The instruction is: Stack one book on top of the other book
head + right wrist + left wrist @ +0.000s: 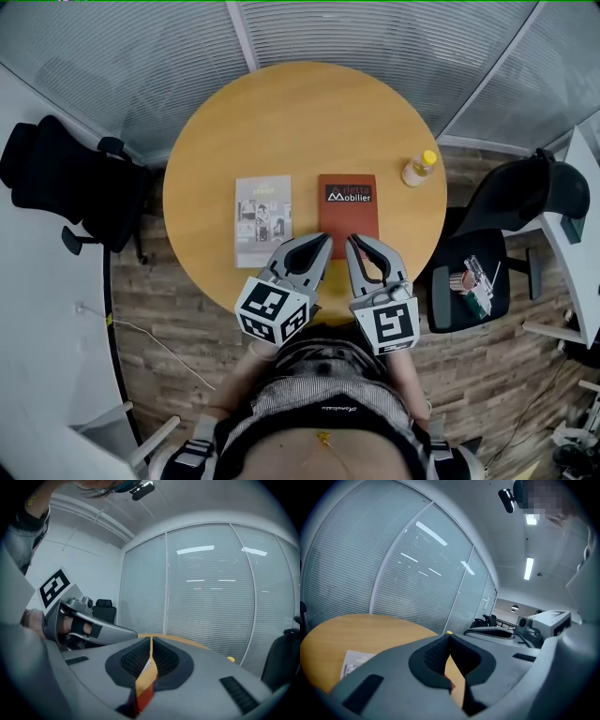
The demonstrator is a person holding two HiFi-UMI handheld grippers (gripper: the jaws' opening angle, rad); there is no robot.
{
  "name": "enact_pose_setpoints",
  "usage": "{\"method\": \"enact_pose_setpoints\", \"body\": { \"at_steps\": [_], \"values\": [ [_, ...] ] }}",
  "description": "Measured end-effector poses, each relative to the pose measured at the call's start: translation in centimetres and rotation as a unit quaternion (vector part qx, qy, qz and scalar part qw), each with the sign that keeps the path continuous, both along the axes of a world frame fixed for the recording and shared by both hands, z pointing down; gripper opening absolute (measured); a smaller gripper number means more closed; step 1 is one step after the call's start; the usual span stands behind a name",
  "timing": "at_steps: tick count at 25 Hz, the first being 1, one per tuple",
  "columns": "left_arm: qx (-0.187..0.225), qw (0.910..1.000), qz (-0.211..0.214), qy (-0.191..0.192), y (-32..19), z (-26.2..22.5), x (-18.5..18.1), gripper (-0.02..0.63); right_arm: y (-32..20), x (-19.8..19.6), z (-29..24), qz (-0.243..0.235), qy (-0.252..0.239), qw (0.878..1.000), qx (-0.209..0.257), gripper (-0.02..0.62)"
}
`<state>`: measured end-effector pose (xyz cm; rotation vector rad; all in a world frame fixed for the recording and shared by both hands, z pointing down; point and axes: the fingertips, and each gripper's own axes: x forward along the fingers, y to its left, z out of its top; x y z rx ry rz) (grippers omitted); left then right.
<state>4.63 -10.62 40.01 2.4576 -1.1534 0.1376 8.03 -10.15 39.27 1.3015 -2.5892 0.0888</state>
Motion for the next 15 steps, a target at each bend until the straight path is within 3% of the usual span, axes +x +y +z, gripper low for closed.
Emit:
{"method": "enact_pose_setpoints", "body": {
  "at_steps": [9,15],
  "values": [
    [-0.003,0.9997,-0.011,-0.022,-1.4,2.5,-0.2,0.018,-1.2,1.5,3.6,0.026,0.008,0.999,-0.042,0.029],
    [-0.027,0.9991,-0.013,-0.03,-2.1,5.3,-0.4,0.018,-1.6,2.5,6.9,0.039,0.026,0.996,-0.078,0.029]
  ]
}}
